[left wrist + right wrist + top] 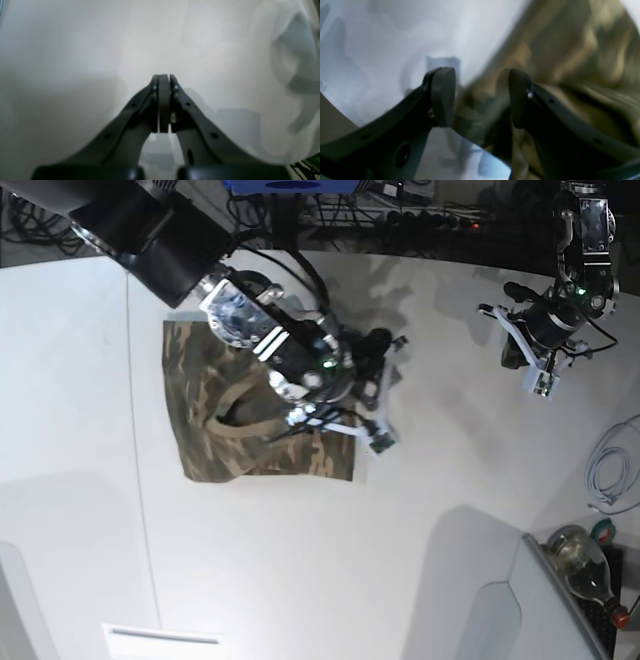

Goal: Layout the t-shirt on the table in an organized manner, then fold the t-shirt properly
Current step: 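Press the folded stack flat with the right gripper, left gripper raised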

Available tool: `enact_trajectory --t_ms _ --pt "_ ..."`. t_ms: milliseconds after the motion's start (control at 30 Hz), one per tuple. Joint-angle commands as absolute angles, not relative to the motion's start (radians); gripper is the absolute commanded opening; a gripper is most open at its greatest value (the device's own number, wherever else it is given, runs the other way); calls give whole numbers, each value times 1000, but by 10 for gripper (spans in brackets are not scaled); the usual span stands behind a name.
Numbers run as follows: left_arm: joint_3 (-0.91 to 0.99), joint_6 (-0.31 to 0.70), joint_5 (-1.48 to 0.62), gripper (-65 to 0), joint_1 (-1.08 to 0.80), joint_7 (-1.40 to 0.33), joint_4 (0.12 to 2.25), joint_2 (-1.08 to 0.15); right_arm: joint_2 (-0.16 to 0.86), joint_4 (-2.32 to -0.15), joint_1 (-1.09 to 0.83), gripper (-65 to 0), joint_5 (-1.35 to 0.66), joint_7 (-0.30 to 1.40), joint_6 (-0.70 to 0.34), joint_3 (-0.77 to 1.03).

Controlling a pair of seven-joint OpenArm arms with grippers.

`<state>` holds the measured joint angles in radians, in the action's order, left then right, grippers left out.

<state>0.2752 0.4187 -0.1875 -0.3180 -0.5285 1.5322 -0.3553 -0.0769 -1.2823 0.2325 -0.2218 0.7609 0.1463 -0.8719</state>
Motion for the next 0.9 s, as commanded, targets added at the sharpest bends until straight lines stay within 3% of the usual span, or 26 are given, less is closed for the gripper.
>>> enact_trajectory --t_ms 0,167,333,433,500,600,867 --pt "285 418 -196 -650 -311 -510 1546 -372 -96 -1317 259 -327 -196 748 145 -891" --pt "285 418 -196 -650 -308 -510 1544 -378 -76 -1506 229 -329 -101 823 147 -900" --pt "286 418 -196 -650 -302 -507 1494 -380 -7 -1847 67 -330 45 863 147 -680" --pt "286 418 -196 -650 -289 -507 1457 -380 -1 -1945 -33 -347 102 868 143 -526" --pt "286 418 -196 -650 -288 -507 1451 -380 8 -1943 -64 -438 102 869 140 -455" --pt "286 418 -196 -650 -286 -507 1454 -375 39 -1883 -81 -650 102 863 140 -426" --pt "286 418 -196 -650 -262 -507 1449 -371 15 -1624 33 -644 101 780 140 -426"
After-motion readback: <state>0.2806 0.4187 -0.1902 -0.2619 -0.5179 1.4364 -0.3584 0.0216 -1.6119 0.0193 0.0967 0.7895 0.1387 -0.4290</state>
